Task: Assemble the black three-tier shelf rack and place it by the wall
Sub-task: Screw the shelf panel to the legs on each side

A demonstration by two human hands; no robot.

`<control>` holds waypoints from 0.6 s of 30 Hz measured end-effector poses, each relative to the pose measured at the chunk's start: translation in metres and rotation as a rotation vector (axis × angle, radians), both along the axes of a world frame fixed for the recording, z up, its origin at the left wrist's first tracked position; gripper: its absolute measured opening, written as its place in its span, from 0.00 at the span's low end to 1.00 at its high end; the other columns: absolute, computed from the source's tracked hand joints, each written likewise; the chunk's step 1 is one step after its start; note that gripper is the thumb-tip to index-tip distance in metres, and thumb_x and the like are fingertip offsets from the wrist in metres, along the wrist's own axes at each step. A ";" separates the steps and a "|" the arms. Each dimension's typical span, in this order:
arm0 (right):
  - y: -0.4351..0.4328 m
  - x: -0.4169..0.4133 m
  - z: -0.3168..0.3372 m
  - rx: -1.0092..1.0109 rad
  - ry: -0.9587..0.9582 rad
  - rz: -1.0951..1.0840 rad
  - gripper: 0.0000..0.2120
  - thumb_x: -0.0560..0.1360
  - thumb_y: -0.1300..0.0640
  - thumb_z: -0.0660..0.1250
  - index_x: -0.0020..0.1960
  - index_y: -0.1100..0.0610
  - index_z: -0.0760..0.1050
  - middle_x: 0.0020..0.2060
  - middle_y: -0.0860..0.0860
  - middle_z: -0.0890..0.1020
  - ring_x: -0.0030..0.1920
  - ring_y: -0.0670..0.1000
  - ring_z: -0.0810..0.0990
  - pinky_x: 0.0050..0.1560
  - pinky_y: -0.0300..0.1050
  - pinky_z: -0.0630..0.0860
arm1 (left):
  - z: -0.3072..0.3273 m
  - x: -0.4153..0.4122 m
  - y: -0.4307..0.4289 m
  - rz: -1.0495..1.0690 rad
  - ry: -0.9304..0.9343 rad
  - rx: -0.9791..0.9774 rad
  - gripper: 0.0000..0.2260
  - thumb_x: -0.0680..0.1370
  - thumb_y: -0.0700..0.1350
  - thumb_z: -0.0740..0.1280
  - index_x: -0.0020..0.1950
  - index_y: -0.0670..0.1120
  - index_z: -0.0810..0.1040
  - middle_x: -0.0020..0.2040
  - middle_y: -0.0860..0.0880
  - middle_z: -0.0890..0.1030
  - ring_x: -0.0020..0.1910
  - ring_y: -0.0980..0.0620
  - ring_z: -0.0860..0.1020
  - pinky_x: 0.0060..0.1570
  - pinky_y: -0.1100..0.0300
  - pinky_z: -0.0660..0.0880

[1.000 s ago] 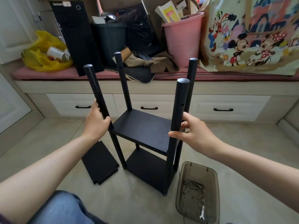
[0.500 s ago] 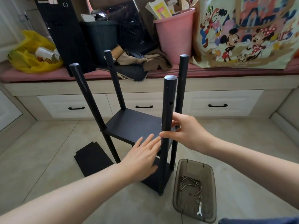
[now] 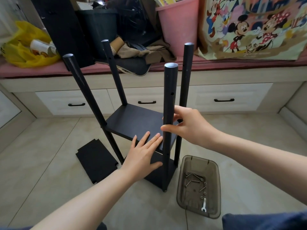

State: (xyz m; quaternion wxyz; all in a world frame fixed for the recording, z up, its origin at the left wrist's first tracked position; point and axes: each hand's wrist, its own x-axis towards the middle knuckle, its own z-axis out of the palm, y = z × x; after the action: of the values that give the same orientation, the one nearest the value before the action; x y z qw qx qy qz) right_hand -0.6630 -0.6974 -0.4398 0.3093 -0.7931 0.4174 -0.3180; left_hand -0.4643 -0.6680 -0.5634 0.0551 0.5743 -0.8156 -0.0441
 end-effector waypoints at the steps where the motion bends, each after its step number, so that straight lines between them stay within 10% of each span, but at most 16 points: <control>1: -0.001 0.000 0.000 0.003 -0.003 -0.004 0.14 0.73 0.52 0.74 0.54 0.44 0.74 0.46 0.41 0.81 0.50 0.41 0.80 0.52 0.42 0.80 | 0.000 0.000 0.000 0.006 0.012 -0.010 0.40 0.80 0.64 0.63 0.82 0.59 0.42 0.78 0.63 0.39 0.78 0.55 0.33 0.75 0.46 0.31; 18: -0.001 0.003 -0.002 0.016 -0.001 -0.042 0.14 0.73 0.53 0.75 0.57 0.50 0.76 0.47 0.44 0.81 0.50 0.42 0.80 0.53 0.43 0.80 | -0.017 -0.022 0.010 0.140 0.293 -0.263 0.31 0.75 0.60 0.72 0.76 0.52 0.72 0.76 0.54 0.70 0.80 0.48 0.61 0.77 0.46 0.42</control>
State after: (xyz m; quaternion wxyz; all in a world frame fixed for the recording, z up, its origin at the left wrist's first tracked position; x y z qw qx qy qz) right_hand -0.6596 -0.6981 -0.4415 0.3090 -0.7815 0.4363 -0.3216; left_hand -0.4860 -0.6583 -0.5801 0.2504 0.6050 -0.7557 -0.0164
